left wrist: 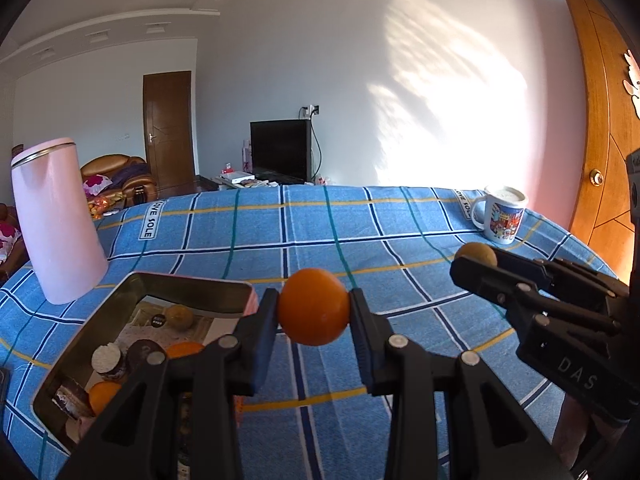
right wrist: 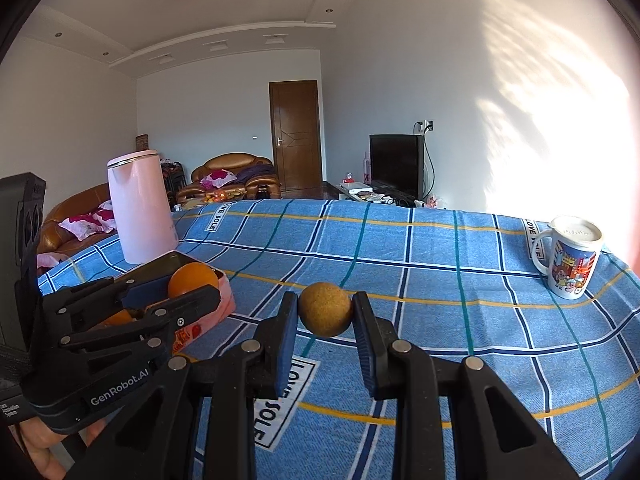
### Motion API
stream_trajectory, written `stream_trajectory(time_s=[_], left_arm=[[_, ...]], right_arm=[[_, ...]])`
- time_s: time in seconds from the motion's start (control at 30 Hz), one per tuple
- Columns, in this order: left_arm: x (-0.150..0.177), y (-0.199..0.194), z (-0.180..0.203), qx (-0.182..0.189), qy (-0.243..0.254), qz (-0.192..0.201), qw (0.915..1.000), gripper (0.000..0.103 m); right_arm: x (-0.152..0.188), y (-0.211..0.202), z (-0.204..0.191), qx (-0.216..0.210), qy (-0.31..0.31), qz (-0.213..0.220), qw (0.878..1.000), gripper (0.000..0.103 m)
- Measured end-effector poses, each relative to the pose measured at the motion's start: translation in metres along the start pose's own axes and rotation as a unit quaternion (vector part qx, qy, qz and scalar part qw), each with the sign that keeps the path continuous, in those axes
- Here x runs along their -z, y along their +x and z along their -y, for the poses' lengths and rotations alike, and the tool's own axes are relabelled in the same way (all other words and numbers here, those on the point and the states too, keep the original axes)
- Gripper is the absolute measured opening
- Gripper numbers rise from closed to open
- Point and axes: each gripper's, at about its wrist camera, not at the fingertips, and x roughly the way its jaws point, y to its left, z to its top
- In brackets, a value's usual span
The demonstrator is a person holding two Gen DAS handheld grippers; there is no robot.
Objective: Organize fruits
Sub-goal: 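Lift the tan fruit and small orange and carry them toward the tin, then lower the tan fruit and small orange into the tin and open both tools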
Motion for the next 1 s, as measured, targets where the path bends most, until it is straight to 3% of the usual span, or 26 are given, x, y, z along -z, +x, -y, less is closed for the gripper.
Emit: stream_trajectory(time_s=[0.57,1.0], left_arm=[[0.002,-0.030,-0.085,-0.082,-0.042,-0.004,0.9958,0.037],[0.014,-0.028,-0.120,-0.098,-0.066,-0.030,0.9926,0.036]], right_arm=[[-0.032,0.023,-0.085,-0.073,-0.052,0.002,0.996,0.029],[-0.032,0.049,-0.133,-0.104,-0.078,-0.019,0.991,0.029]])
